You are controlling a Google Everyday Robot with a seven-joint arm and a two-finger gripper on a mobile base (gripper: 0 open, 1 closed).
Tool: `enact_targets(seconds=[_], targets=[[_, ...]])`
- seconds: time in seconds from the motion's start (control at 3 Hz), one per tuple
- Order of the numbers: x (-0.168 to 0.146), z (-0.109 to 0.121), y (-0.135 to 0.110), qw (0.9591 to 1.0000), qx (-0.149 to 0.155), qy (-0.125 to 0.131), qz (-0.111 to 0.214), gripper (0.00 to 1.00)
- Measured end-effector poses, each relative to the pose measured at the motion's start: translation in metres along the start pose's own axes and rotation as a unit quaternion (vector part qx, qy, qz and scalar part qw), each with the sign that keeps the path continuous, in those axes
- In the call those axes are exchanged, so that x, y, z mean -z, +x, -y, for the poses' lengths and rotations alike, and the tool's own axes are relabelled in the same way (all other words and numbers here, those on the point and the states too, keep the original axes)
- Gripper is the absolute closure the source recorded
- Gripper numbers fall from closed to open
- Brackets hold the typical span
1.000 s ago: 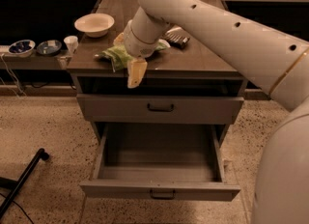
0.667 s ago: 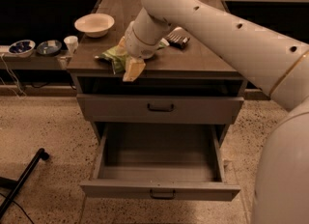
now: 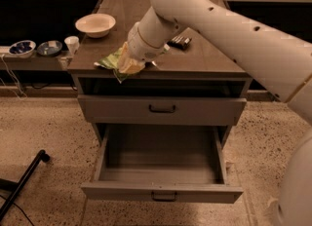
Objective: Place green jalapeno chip bag into middle drawer
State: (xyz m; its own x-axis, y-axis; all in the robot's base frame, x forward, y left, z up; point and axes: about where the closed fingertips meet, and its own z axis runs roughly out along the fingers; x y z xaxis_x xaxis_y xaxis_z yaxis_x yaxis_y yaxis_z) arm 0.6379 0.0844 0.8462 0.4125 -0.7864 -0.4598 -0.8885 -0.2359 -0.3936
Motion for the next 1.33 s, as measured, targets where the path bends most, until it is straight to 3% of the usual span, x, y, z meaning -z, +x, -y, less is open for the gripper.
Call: enact_targets(seconds=[0.33,0.67,1.0,1.33], targets=[[0.030,-0.005,-0.022,0.9989,0.005,0.017,0.044,1.00],[0.074,-0.018,-0.023,0.9967,-0.005,0.036,0.073,1.00],[0.119,-0.041,-0.011,0.9950,-0.024,0.047,0.085,1.00],[0.152,-0.072,0.009,0.9958,-0.043,0.035,0.073,1.00]])
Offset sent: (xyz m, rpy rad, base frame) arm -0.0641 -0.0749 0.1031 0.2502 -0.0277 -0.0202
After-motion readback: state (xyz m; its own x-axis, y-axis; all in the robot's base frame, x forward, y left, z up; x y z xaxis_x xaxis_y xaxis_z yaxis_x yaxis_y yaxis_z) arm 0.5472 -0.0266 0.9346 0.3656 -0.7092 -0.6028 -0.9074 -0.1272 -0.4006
